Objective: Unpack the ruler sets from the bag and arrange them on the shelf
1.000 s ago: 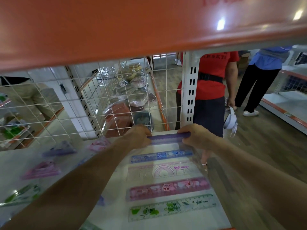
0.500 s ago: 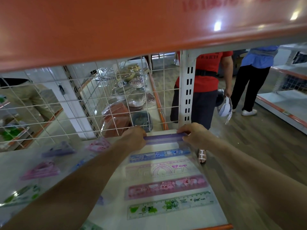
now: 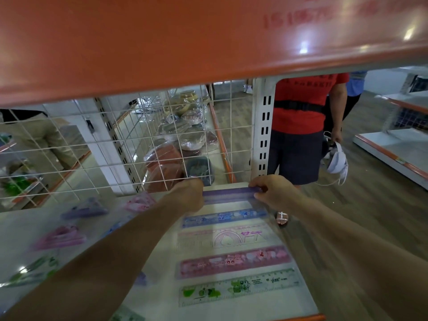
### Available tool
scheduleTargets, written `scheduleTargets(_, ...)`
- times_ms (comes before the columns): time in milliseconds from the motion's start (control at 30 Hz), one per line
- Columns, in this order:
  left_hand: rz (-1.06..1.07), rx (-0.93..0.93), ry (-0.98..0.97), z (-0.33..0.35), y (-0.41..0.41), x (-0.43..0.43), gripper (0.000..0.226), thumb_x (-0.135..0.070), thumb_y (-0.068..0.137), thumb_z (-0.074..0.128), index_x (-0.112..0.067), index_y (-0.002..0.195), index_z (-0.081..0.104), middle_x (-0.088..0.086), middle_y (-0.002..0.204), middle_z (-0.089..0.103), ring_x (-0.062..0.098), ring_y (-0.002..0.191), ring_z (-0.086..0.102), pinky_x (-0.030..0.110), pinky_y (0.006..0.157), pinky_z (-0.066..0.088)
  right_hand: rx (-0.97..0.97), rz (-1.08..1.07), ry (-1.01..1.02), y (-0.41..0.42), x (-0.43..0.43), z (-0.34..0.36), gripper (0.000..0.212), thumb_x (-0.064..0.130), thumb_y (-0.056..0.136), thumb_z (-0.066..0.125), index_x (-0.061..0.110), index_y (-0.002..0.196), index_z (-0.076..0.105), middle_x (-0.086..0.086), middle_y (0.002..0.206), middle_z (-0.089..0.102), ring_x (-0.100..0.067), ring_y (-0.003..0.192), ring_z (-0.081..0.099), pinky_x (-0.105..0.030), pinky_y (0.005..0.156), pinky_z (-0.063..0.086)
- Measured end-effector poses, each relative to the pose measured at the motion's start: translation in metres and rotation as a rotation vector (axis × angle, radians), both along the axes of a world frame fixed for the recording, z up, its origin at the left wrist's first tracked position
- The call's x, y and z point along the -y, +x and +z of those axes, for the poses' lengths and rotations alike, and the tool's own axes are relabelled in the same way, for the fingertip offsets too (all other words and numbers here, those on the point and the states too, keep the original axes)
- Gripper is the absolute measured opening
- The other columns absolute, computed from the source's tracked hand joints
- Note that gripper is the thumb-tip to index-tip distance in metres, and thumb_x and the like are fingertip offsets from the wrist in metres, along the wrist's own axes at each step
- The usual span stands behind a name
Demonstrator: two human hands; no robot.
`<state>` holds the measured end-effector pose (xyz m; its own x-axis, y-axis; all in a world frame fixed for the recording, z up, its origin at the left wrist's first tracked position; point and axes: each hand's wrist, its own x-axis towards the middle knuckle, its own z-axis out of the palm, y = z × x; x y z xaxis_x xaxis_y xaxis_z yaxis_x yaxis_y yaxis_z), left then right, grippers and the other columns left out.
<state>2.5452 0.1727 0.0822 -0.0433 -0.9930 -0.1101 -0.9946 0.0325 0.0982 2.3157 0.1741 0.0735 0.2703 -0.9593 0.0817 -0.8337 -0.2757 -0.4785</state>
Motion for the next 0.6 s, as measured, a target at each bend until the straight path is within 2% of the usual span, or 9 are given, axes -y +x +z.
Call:
scheduleTargets(100,-0.004,0.004,0.03,-0.001,0.002,-0.002,0.03,-0.011,0.089,0.049,-0.009,0.118,0.059,0.012,0.119,0.059,0.028,0.109,0.056,0.031,0.086,0.045,-0.039,0.022,-0.035,0.0,-0.003,0.002,0.03,0.012,0.092,0.054,0.016,0.12,0.065,0.0,0.117,0.067,-0.015,0.106,0.059,-0.015,0.082,0.038)
scheduleTargets(300,-0.031,0.001,0.051,0.0,0.005,-0.003,0.031,-0.01,0.087,0.05,-0.011,0.115,0.065,0.009,0.113,0.064,0.026,0.104,0.059,0.031,0.087,0.048,-0.017,0.055,-0.01,-0.003,-0.005,0.003,0.028,0.017,0.092,0.058,0.016,0.119,0.066,0.0,0.121,0.064,-0.015,0.108,0.058,-0.023,0.093,0.044)
scheduleTargets(500,-0.031,-0.052,-0.021,0.001,0.011,0.0,0.029,-0.014,0.087,0.051,-0.01,0.113,0.064,0.01,0.111,0.064,0.026,0.102,0.06,0.033,0.087,0.05,0.016,0.037,-0.048,-0.005,-0.003,0.008,0.028,0.014,0.09,0.061,0.015,0.118,0.067,0.001,0.117,0.065,-0.015,0.106,0.059,-0.024,0.092,0.045)
scheduleTargets(600,-0.032,-0.016,0.039,-0.005,0.01,-0.005,0.029,-0.013,0.088,0.051,-0.01,0.114,0.063,0.011,0.112,0.063,0.025,0.101,0.059,0.03,0.082,0.048,-0.021,0.06,-0.026,-0.004,-0.003,0.004,0.028,0.017,0.089,0.063,0.016,0.117,0.068,0.0,0.116,0.067,-0.014,0.104,0.06,-0.027,0.093,0.046)
